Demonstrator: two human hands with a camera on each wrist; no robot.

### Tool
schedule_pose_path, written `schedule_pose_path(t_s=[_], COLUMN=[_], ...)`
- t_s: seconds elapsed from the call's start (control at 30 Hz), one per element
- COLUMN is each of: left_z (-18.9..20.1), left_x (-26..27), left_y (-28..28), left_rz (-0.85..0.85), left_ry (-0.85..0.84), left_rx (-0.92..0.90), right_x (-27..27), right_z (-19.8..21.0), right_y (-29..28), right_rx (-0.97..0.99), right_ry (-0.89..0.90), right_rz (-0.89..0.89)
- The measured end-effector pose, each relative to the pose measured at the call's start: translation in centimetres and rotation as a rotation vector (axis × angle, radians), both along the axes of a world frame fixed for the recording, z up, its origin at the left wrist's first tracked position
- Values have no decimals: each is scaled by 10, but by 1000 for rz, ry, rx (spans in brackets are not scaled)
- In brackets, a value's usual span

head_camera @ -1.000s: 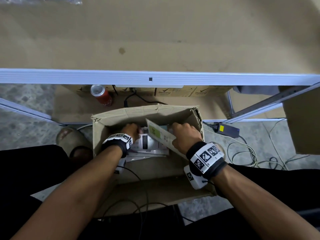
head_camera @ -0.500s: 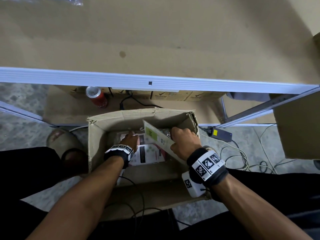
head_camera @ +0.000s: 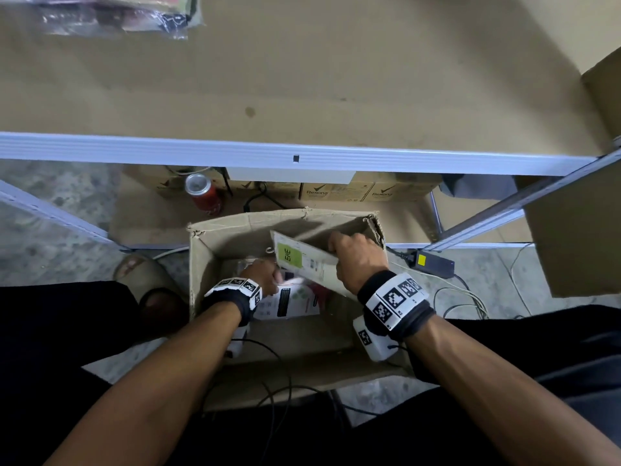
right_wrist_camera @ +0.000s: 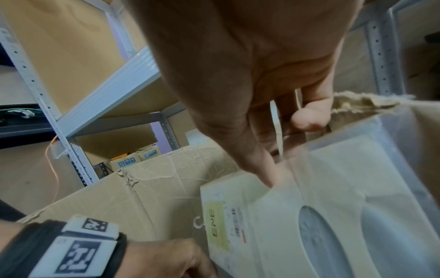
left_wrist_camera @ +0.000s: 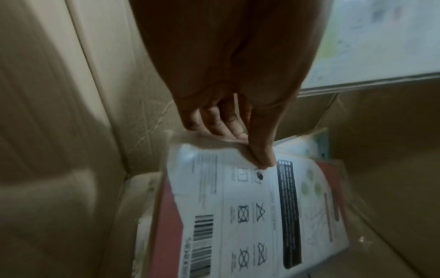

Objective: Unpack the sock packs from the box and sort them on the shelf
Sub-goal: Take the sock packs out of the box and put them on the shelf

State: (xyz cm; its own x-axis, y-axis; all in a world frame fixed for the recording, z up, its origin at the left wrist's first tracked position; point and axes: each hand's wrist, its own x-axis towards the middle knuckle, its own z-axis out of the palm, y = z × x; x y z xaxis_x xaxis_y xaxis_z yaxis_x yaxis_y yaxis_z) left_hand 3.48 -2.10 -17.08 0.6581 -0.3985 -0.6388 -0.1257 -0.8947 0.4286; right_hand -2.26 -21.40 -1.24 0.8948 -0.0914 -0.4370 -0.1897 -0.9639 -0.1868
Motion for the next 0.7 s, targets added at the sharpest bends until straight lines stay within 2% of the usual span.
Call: schedule_pose_path(t_s=[0.13, 0.27, 0.3, 0.33, 0.37, 0.4, 0.47, 0.5, 0.7], left_z=[30, 79, 94, 105, 113, 125, 160, 179, 279], left_x=[-12, -20, -22, -23, -27, -31, -35, -37, -48], left_y=[1, 0, -1, -2, 0, 2, 11, 16, 69], left_rz=[9, -80, -151, -160, -104, -48, -182, -126, -93], left_ry=[-14, -33, -67, -122, -203, -194, -263, -205, -339], left_rx=[-140, -105, -76, -138, -186, -238, -191, -220, -322], right_x=[2, -3, -4, -6, -8, -10, -14, -16, -31], right_z=[20, 42, 48, 54, 61, 69, 86, 96, 144], right_y=[6, 10, 10, 11, 11, 11, 11, 10, -5], right_rx=[-27, -50, -55, -64, -73, -83, -104, -106, 32], right_ry=[-78, -205, -233, -261, -289, -315, -360, -374, -401], right_rz=[25, 23, 24, 27, 31, 38, 54, 57, 36])
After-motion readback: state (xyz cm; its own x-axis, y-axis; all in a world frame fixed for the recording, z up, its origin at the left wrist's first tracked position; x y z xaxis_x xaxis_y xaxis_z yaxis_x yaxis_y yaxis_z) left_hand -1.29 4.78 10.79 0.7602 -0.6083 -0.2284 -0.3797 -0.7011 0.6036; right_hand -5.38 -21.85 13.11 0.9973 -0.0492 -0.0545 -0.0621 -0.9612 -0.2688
